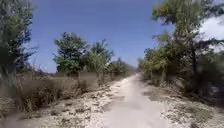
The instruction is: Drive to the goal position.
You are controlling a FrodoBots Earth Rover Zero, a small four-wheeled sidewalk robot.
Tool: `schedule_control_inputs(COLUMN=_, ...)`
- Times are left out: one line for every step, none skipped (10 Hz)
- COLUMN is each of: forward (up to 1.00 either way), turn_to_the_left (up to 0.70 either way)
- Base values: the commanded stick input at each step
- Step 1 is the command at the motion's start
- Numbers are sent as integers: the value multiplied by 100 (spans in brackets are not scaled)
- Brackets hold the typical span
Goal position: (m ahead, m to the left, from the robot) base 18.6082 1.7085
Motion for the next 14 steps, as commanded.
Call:
schedule_control_inputs(forward=45, turn_to_the_left=2)
schedule_control_inputs(forward=45, turn_to_the_left=2)
schedule_control_inputs(forward=45, turn_to_the_left=2)
schedule_control_inputs(forward=45, turn_to_the_left=2)
schedule_control_inputs(forward=45, turn_to_the_left=2)
schedule_control_inputs(forward=45, turn_to_the_left=2)
schedule_control_inputs(forward=45, turn_to_the_left=2)
schedule_control_inputs(forward=45, turn_to_the_left=2)
schedule_control_inputs(forward=45, turn_to_the_left=2)
schedule_control_inputs(forward=45, turn_to_the_left=2)
schedule_control_inputs(forward=45, turn_to_the_left=2)
schedule_control_inputs(forward=45, turn_to_the_left=2)
schedule_control_inputs(forward=45, turn_to_the_left=2)
schedule_control_inputs(forward=45, turn_to_the_left=2)
